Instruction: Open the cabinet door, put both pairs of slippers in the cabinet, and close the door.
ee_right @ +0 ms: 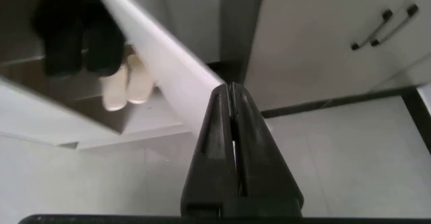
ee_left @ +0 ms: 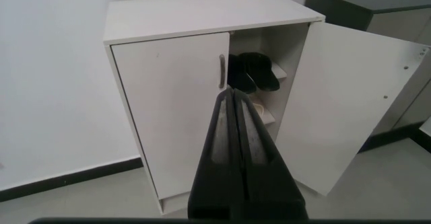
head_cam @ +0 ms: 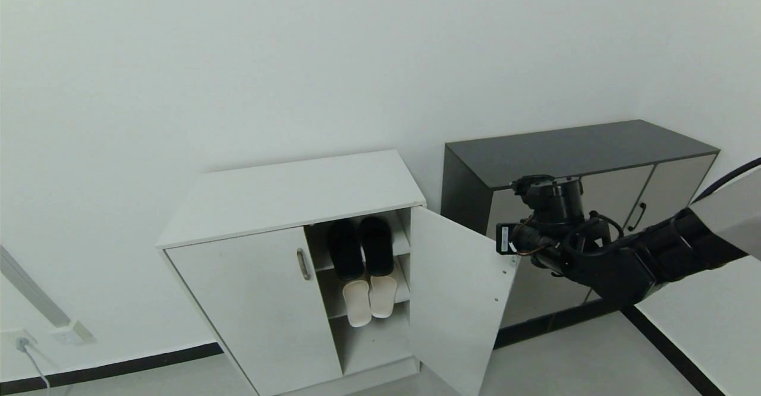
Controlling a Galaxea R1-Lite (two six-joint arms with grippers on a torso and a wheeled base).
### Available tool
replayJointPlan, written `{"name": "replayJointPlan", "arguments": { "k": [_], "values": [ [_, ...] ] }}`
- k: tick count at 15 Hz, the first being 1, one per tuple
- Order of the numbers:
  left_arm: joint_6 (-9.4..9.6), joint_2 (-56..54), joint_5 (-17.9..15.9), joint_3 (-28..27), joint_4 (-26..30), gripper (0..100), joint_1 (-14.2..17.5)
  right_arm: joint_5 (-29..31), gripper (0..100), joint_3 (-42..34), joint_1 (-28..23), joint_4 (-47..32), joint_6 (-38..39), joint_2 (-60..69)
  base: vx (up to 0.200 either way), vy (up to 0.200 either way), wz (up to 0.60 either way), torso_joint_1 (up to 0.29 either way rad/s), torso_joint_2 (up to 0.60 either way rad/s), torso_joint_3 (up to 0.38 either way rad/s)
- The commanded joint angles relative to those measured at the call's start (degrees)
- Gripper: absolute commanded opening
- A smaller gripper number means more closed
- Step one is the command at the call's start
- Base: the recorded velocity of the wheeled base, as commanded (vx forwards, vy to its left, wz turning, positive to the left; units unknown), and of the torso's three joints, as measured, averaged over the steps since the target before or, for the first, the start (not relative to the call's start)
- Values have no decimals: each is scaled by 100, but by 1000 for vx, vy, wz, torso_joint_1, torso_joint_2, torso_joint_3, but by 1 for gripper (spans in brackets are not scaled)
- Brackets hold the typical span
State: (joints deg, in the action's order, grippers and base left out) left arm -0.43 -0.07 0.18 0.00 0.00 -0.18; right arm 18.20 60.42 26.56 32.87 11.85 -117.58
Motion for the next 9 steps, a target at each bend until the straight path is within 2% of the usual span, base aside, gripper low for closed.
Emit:
{"name": "replayJointPlan", "arguments": {
  "k": [1, 9],
  "values": [
    [-1, 7, -1, 0, 0, 0, 1, -124, 0, 155, -125, 53, 28, -354, 0, 0, 0, 0, 0, 0],
    [8, 7, -1, 0, 0, 0, 1, -256, 0, 278, -327, 414, 19, -828, 0, 0, 0, 0, 0, 0]
  ]
}}
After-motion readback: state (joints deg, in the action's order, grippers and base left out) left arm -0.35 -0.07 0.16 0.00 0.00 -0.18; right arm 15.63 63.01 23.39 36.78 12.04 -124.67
